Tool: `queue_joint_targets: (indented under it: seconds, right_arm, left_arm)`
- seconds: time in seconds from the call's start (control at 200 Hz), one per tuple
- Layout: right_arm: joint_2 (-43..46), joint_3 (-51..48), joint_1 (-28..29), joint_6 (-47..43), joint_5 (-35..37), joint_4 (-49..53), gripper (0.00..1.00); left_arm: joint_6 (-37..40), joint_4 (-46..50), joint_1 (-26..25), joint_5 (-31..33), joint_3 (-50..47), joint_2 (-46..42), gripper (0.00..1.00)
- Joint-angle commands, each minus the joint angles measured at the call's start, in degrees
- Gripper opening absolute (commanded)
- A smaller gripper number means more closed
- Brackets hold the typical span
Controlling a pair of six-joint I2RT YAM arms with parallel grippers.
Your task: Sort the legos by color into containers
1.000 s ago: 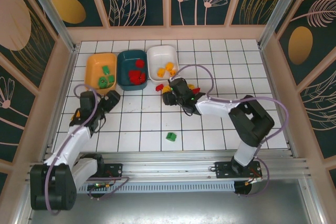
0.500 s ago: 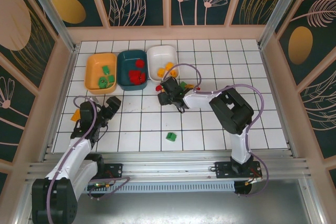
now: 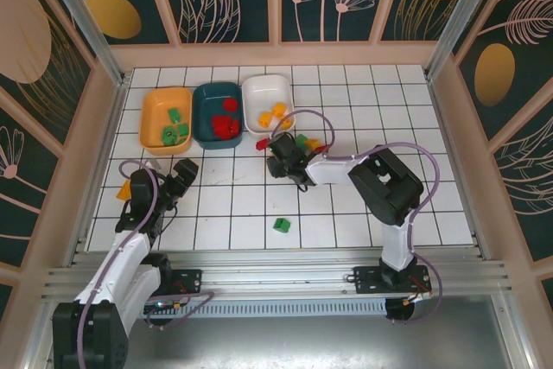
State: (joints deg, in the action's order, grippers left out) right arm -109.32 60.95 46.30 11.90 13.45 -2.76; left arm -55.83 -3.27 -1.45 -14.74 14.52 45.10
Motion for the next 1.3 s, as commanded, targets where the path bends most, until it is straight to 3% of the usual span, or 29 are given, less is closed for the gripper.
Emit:
queue_joint_targets:
  seconds: [0.0,0.175,0.365,0.571,0.746,0.876,0.971,1.066,1.181,1.291]
  right_arm:
    - [7.00,-2.44,1.28,0.43,0.98,-1.65,0.40]
    - [13.69,-1.62,0.70,0.20,-0.01,0.45,0.40]
    - [4.70,10.47,-4.92,-2.63,-2.85,3.00,0.40]
    - [-7.69,26.30,-9.50,-4.25,-5.36,8.59,0.40]
    - [-11.57,31.59,-11.65,-2.95,-9.86,10.19,0.41]
    - [-12.35,32.63,-12.40,-2.26,-12.31,10.53,0.42]
    - [-12.67,33.40,-12.52,-1.93,-12.01,11.47,0.64]
    - [-8.69,29.99,-12.51,-1.75,-10.76,9.23,0.72]
    - [-1.13,22.93,-12.45,-0.80,-9.26,5.93,0.75]
    - [6.09,12.73,-12.55,1.66,-3.15,4.03,0.74]
  left_arm:
    - [-0.70,-1.76,0.03,-0.35,-1.65,-0.80,0.99]
    - [-2.77,-7.05,0.01,-2.61,-5.88,-0.41,0.99]
    - [-11.01,-24.50,-0.11,-10.21,-11.71,2.47,0.98]
    - [-8.16,-19.06,-0.28,-10.06,-9.73,0.95,0.98]
    - [-7.95,-17.84,-0.30,-10.15,-10.34,-1.48,0.99]
    - [-7.69,-17.37,-0.30,-9.58,-10.31,-1.64,0.98]
    - [-8.02,-18.36,-0.30,-9.97,-10.41,-0.78,0.99]
    - [-7.91,-19.29,-0.30,-10.59,-10.26,-0.04,0.98]
    - [-7.62,-20.42,-0.39,-10.83,-10.24,0.51,0.99]
    - [-7.62,-22.18,-0.71,-11.50,-10.35,1.42,0.99]
